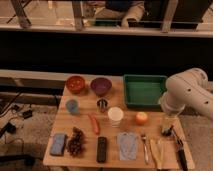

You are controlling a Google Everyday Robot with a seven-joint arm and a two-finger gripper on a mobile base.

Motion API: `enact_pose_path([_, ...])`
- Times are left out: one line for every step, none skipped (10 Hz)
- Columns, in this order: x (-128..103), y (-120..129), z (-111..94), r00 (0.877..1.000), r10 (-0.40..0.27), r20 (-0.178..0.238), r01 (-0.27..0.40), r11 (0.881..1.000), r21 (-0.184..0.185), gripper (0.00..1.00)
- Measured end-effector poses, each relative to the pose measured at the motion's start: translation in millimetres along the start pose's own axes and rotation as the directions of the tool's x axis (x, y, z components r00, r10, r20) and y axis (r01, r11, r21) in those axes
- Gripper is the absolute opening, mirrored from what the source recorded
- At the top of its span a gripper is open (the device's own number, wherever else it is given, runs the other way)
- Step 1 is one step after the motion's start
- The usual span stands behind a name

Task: Place towel in purple bowl

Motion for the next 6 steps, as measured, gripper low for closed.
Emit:
enact_pose_path([0.0,0.3,0.0,1.000,0.001,0.000,-0.001,1.000,0.000,0.80])
enact_pose_path([-2.2,1.7,-2.3,1.000,0.000,0.002,0.000,1.000,0.008,0.80])
enact_pose_path([-9.6,6.2,-3.4,1.000,-0.008,0.004,0.008,1.000,0.011,0.80])
enact_pose_path([-20.4,10.3,-4.6,1.000,-0.026,0.002,0.026,1.000,0.017,0.80])
enact_pose_path([-34.3,15.8,-5.5,0.998,-0.055,-0.005,0.055,0.998,0.026,0.80])
enact_pose_path([-41.5,20.1,-5.9,0.997,-0.073,-0.010,0.074,0.997,0.031,0.80])
